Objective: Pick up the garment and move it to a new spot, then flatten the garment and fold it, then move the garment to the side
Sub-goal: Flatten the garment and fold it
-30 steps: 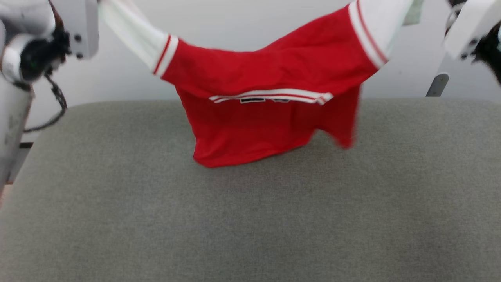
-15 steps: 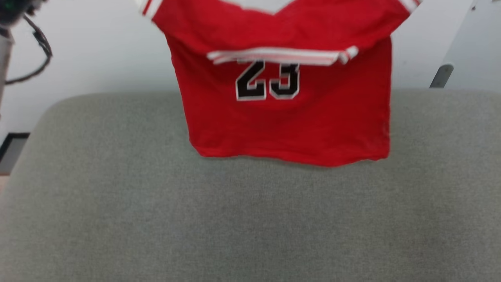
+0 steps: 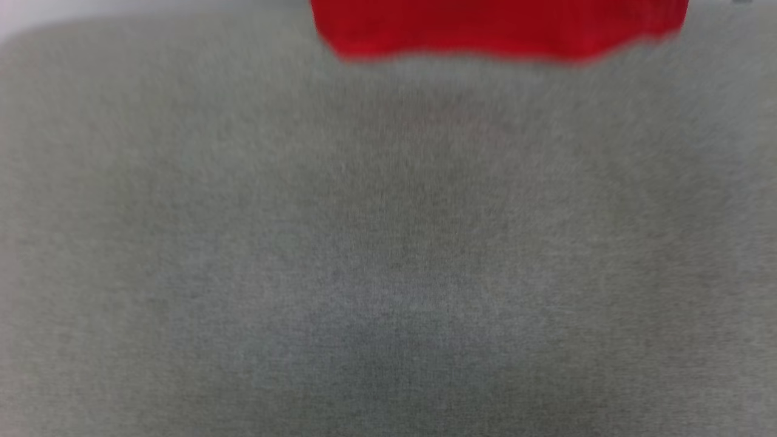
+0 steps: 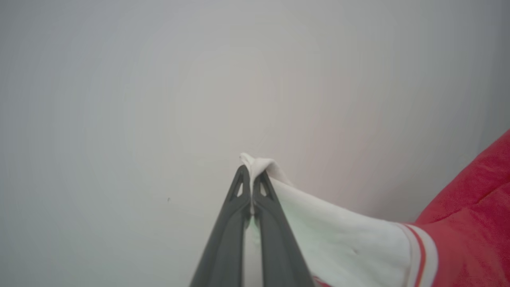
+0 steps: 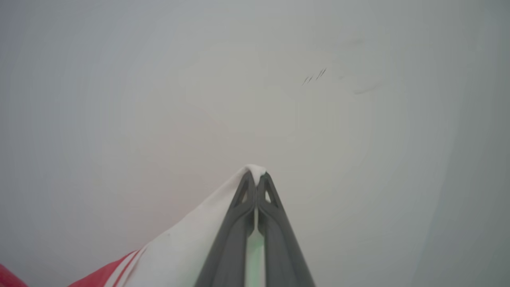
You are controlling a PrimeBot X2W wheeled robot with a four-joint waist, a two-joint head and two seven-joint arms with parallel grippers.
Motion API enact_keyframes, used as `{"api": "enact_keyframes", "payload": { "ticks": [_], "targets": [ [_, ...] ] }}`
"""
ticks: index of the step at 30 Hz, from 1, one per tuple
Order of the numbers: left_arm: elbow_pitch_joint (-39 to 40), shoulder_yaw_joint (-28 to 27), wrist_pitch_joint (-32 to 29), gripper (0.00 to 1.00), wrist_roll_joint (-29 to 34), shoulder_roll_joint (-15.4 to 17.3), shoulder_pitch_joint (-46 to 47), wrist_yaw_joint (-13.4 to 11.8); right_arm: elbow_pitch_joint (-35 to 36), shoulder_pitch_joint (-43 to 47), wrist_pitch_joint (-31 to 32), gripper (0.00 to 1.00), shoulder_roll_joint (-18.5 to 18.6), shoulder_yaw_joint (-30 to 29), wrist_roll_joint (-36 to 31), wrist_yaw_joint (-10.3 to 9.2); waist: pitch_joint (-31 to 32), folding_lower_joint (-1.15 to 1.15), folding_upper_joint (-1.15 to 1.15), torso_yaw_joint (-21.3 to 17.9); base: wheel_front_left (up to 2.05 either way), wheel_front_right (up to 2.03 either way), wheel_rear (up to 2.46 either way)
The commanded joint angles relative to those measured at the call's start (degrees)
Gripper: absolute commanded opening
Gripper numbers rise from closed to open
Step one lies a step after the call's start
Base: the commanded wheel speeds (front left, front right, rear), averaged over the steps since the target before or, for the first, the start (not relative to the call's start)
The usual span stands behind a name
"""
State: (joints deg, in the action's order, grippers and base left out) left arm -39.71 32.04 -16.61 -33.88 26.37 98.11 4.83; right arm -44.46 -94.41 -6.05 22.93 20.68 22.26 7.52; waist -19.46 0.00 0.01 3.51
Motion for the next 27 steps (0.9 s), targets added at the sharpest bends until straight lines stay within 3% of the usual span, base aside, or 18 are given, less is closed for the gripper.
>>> {"api": "enact_keyframes", "payload": {
  "ticks": [1, 4, 9, 14, 19, 27],
  "targets": [
    [-0.9, -0.8, 3.2, 0.0, 0.6, -1.2, 2.8, -0.8, -1.7, -2.9, -3.2, 0.0, -0.2, -1.4, -2.5, -0.06, -13.7, 0.0, -0.01, 1.8, 0.0, 0.0, 0.0],
    [-3.2, -1.8, 11.2, 0.0, 1.5, -3.0, 6.3, -1.5, -4.5, -6.8, -7.9, 0.0, -0.9, -3.7, -8.7, -0.06, -18.3, 0.0, -0.01, 3.0, 0.0, 0.0, 0.0],
    [-5.3, -2.8, 20.9, 0.0, 1.5, -5.2, 8.3, -0.3, -2.4, -7.8, -9.1, 0.0, -1.0, -6.2, -16.3, -0.06, -22.8, 0.0, -0.01, 4.8, 0.0, 0.0, 0.0],
    [-9.4, -1.2, 26.7, 0.0, 0.9, -6.2, 4.4, 1.6, -1.1, -0.8, -9.1, 0.0, -1.1, -5.9, -17.1, -0.06, -23.0, 0.0, -0.01, 6.5, 0.0, 0.0, 0.0],
    [-12.3, 0.3, 26.6, 0.0, -1.0, -6.9, 0.1, 2.3, -0.7, 5.6, -9.1, 0.0, 0.4, -3.1, -12.9, -0.06, -20.1, 0.0, -0.01, 7.6, 0.0, 0.0, 0.0],
    [-12.0, 4.3, 18.3, 0.0, -5.3, -5.7, -10.1, 2.6, 0.6, 16.9, -5.3, 0.0, 3.3, 1.0, 0.7, -0.06, -11.4, 0.0, -0.01, 7.5, 0.0, 0.0, 0.0]
  ]
}}
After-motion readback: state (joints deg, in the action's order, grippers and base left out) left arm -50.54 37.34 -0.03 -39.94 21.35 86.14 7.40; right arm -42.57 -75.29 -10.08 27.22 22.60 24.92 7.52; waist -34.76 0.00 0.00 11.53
